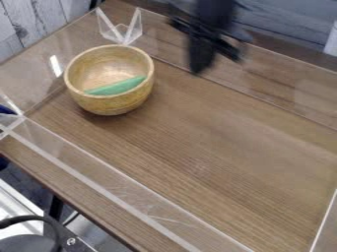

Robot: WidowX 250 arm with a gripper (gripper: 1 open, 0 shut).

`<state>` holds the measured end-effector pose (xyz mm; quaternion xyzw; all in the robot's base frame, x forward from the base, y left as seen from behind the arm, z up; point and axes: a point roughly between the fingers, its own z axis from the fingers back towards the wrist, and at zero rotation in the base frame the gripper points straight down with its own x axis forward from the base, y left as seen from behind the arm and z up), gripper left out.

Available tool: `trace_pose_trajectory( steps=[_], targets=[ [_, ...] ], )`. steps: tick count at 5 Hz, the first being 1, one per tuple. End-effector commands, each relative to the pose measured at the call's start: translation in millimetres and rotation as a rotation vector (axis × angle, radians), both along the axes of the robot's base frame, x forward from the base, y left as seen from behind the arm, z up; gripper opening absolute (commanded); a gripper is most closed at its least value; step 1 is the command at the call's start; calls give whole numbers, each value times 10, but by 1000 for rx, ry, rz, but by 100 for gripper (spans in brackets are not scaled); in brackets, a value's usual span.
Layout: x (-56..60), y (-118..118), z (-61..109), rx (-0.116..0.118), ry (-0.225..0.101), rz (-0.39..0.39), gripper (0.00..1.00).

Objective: Remove the green block from inside the brown bowl and put it on the table

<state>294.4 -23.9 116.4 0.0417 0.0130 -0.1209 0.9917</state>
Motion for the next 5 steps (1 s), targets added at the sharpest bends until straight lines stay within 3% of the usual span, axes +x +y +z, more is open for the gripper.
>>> trace_pose_trajectory(
  steps=[1,2,3,4,5],
  targets=[
    [-18,407,142,-28,-48,52,0],
    [-75,602,112,-56,-35,73,0],
    [-115,585,89,-95,-26,33,0],
    [-193,402,53,-148,-13,-60,0],
    [-262,563,71,-155,-9,16,0]
  ],
)
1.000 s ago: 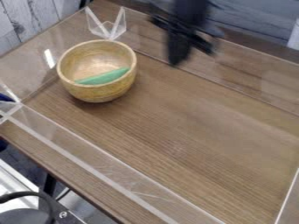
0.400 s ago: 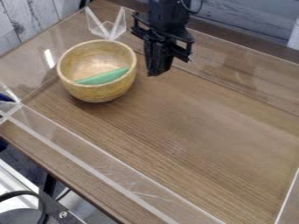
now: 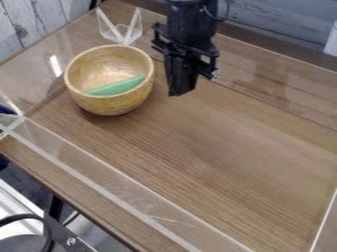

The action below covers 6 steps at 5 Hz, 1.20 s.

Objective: Remove the green block from inside the brown bowl and put it on the table

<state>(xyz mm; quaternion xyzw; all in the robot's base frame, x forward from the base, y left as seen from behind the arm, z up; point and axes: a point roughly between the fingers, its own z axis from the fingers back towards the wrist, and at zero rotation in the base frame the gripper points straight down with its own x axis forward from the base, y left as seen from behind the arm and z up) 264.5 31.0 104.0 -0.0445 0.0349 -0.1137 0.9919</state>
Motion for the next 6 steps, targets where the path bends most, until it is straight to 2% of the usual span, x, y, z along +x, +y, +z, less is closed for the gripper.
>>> trace_pose_trajectory(
  steps=[1,2,3,4,6],
  targets=[
    [74,215,195,9,-58,41,0],
    [174,514,217,10,-50,79,0],
    [201,856,227,31,-57,133,0],
    [213,1068,161,49,-50,162,0],
    [392,1172,-204,32,-41,63,0]
  ],
)
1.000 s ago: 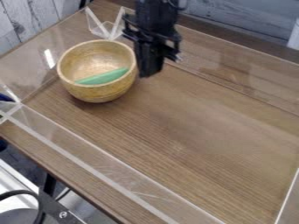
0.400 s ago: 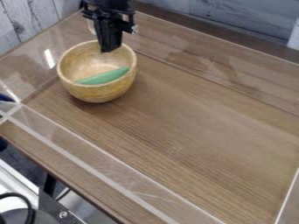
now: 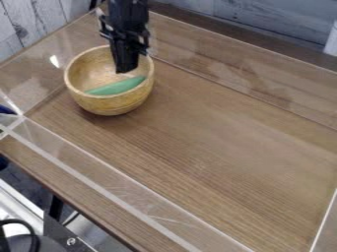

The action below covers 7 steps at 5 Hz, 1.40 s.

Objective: Remove the green block from inside the brown bowl and put it on the table

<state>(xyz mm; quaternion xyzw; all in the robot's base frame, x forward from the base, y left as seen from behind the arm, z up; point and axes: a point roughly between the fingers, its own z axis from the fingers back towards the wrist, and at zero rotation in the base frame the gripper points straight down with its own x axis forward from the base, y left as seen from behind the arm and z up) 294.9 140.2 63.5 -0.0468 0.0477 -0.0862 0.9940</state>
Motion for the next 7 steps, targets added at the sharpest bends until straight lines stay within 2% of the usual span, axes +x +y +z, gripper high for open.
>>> trace_pose_trajectory(
  steps=[1,3,5,7],
  targets=[
    [100,130,121,12,-82,27,0],
    [103,174,1,-34,-106,55,0],
    [199,334,-197,4,-57,70,0],
    [246,316,-250,17,-40,90,0]
  ],
)
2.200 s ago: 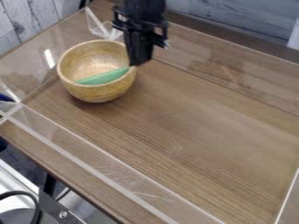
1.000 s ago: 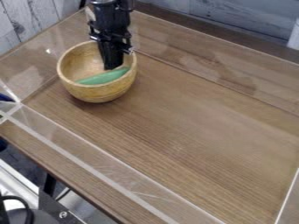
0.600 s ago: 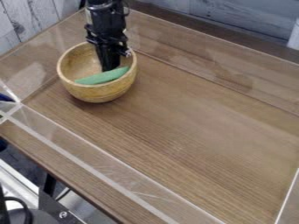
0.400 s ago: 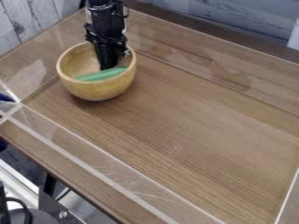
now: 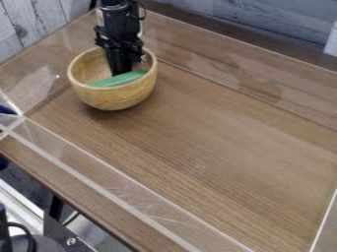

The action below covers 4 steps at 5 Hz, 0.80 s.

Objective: Remove the green block from inside the brown bowl and put it on the table

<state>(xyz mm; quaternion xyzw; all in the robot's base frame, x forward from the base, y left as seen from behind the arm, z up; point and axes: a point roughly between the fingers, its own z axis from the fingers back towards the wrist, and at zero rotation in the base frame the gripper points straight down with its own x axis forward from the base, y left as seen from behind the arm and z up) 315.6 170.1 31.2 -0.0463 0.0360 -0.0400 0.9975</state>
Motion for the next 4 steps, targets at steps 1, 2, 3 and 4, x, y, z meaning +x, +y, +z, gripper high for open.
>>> trace_pose_trajectory(
  steps=[1,2,3,4],
  targets=[
    [20,48,-13,19,-7,15,0],
    [0,88,-96,26,7,32,0],
    [-34,155,-136,42,15,45,0],
    [-65,211,-160,58,22,57,0]
  ],
)
